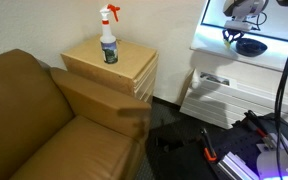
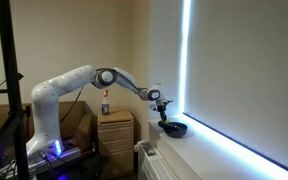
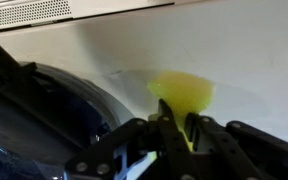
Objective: Use the sponge to wipe the surface of the dresser and put it on the window sill
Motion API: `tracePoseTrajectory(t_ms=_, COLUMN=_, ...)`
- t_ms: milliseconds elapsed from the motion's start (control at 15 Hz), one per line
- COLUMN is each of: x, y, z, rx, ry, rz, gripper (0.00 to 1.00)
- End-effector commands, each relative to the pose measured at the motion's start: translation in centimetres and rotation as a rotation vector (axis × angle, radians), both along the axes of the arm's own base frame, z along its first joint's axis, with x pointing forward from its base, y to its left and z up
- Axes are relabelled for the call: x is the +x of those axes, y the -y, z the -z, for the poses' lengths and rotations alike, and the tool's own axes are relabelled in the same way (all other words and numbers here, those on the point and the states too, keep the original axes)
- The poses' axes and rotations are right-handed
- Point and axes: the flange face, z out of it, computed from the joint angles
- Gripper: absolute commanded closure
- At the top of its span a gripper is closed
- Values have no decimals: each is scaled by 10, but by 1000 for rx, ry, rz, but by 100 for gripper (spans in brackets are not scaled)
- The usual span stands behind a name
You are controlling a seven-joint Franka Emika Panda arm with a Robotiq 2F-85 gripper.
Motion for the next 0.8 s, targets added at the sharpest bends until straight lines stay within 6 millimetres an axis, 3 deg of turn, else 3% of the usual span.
tracePoseTrajectory(t_ms=0, x=-5, y=16, z=10, rx=15, ry=-52, rz=16, gripper=96)
tracePoseTrajectory(t_ms=67, x=-8, y=17, z=14, rx=25, ry=-77, rz=14, gripper=82)
tracePoseTrajectory(t_ms=133, x=-12, y=20, z=14, rx=37, ry=-102, rz=18, gripper=57)
tracePoseTrajectory(t_ms=267, x=-16, y=24, z=8, rx=74, ry=-119, rz=2, gripper=53)
tracePoseTrajectory(t_ms=733, x=-15, y=34, z=-25, rx=138, ry=-40, rz=-89, gripper=4)
